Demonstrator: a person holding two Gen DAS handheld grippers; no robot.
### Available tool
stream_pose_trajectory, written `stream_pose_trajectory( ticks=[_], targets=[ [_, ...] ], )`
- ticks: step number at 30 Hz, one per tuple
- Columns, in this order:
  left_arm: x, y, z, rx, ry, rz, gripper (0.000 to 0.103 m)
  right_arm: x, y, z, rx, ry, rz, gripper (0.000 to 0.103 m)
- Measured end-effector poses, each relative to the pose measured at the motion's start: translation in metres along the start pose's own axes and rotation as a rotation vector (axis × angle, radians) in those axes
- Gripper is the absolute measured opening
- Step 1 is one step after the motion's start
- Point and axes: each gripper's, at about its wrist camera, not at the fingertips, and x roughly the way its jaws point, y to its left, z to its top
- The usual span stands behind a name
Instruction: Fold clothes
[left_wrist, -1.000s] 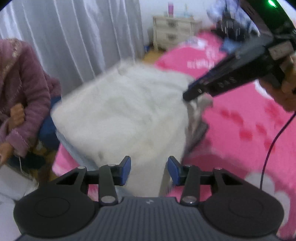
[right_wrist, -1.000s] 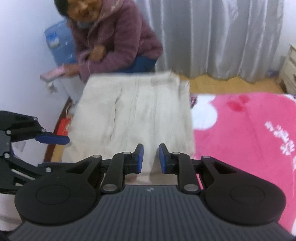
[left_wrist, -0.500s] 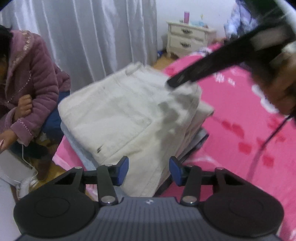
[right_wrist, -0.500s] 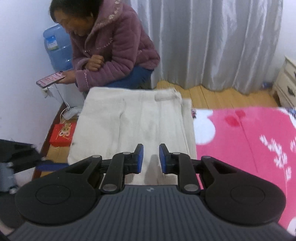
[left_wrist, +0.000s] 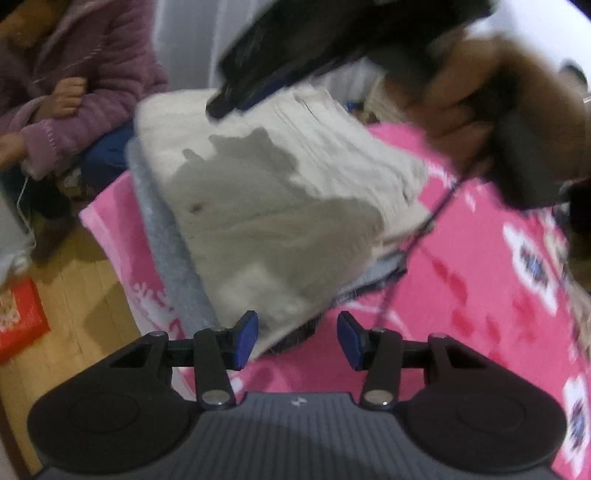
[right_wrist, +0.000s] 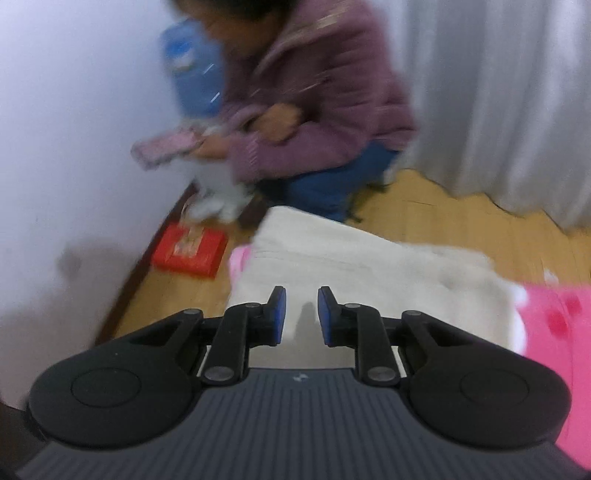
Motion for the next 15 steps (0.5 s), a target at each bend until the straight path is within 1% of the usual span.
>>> stream_pose_trajectory(
  ticks=[1, 3, 4, 5, 6, 7, 8, 11, 13, 15],
  targets=[
    [-0.008, 0.006, 0.001, -0.024, -0.022, 0.004, 0.048, 0.009, 0.003, 0.006, -0.023, 0.015, -0.004, 0.018],
    [-0.018, 0.018, 0.003, -0.078, -0.051, 0.015, 0.049, 0.014, 0.004, 0.019, -0.014, 0.018, 0.005, 0.018],
    [-0.019, 0.024, 0.005, -0.111, -0.054, 0.018, 0.049, 0.014, 0.005, 0.024, -0.006, 0.014, 0.014, 0.021],
    [-0.017, 0.028, 0.006, -0.135, -0.048, 0.021, 0.049, 0.015, 0.005, 0.03, 0.003, 0.011, 0.024, 0.027],
    [-0.012, 0.031, 0.007, -0.149, -0.032, 0.033, 0.049, 0.017, 0.008, 0.034, -0.001, 0.012, 0.028, 0.031],
    [-0.003, 0.033, 0.009, -0.155, -0.017, 0.05, 0.049, 0.021, 0.013, 0.036, -0.017, 0.019, 0.025, 0.04],
    [0.005, 0.036, 0.01, -0.158, -0.004, 0.066, 0.049, 0.025, 0.019, 0.037, -0.038, 0.029, 0.02, 0.045],
    [0.021, 0.044, 0.007, -0.205, 0.025, 0.04, 0.049, 0.047, 0.039, 0.038, -0.116, 0.059, -0.026, 0.048],
    [0.024, 0.049, 0.003, -0.24, 0.028, 0.018, 0.049, 0.062, 0.05, 0.036, -0.171, 0.074, -0.058, 0.05],
    [0.025, 0.05, -0.001, -0.254, 0.037, 0.006, 0.048, 0.076, 0.061, 0.034, -0.227, 0.089, -0.09, 0.051]
  ],
)
